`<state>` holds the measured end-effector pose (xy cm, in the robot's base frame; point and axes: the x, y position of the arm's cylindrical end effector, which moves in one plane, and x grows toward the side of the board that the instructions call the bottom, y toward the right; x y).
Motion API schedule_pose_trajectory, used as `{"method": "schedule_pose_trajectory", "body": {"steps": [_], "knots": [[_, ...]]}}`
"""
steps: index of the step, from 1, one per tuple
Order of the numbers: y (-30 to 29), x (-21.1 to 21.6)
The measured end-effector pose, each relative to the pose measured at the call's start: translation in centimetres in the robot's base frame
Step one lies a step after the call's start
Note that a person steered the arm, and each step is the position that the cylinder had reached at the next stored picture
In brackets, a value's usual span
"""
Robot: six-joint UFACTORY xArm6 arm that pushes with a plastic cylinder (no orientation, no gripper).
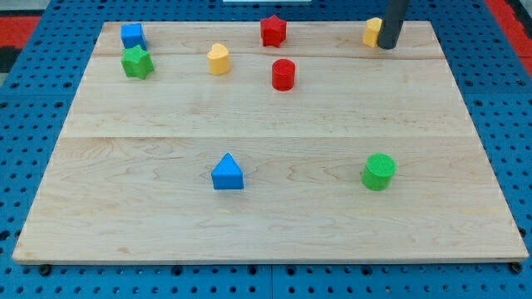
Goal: Push yellow heart to the bottom left of board
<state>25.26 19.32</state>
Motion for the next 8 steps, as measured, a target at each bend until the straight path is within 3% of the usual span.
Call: {"method": "schedule_pose_trajectory", "body": {"steps": [2,5,8], "knots": [[-5.6,0.4],[-18.4,2.7],[-27.4,0.8]]}}
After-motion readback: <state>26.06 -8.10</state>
